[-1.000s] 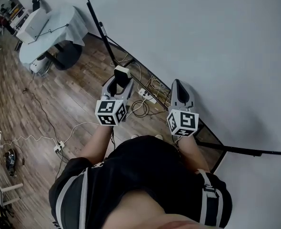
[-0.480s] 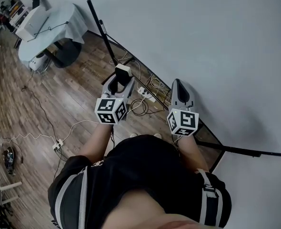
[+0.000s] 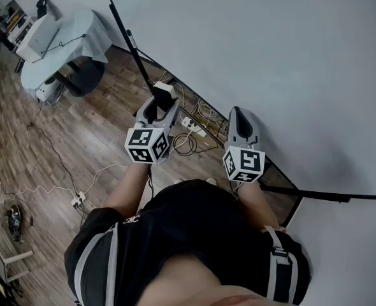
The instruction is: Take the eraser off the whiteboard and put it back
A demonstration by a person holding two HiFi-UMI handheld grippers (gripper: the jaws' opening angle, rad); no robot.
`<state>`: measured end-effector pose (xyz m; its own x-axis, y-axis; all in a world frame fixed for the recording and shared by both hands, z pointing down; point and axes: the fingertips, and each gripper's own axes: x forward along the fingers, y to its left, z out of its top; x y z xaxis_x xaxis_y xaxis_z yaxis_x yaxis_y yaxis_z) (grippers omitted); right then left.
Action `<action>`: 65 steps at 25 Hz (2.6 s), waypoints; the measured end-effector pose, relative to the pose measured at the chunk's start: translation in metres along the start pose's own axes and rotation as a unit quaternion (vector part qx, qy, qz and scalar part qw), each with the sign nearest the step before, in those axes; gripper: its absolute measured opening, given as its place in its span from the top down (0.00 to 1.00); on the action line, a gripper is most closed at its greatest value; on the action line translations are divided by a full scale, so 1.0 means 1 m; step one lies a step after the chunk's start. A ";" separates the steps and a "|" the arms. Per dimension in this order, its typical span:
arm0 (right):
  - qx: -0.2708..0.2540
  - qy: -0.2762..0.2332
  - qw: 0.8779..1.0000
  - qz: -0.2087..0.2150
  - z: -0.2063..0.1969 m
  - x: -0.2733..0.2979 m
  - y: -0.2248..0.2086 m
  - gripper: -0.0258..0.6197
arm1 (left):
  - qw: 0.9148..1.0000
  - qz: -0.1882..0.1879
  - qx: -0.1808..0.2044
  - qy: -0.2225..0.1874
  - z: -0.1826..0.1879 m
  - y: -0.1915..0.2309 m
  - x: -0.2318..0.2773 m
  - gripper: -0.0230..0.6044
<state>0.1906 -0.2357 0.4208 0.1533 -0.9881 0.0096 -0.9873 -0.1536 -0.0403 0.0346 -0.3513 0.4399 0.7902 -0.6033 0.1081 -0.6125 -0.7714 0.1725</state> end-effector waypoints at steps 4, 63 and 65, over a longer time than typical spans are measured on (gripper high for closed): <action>-0.001 0.001 1.000 -0.016 0.001 -0.009 -0.007 0.95 | 1.000 -0.024 0.010 -0.003 0.008 -0.015 0.013 0.56; 0.008 0.020 0.988 -0.154 -0.016 -0.103 -0.096 0.95 | 0.984 -0.150 0.073 -0.055 0.016 -0.158 0.095 0.50; 0.009 0.020 0.989 -0.144 -0.017 -0.097 -0.091 0.95 | 0.984 -0.153 0.072 -0.058 0.017 -0.156 0.089 0.50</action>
<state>0.2654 -0.1261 0.4402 0.4262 -0.9025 0.0623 -0.9019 -0.4293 -0.0485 0.1997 -0.2881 0.4056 0.9357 -0.3503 -0.0412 -0.3488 -0.9364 0.0389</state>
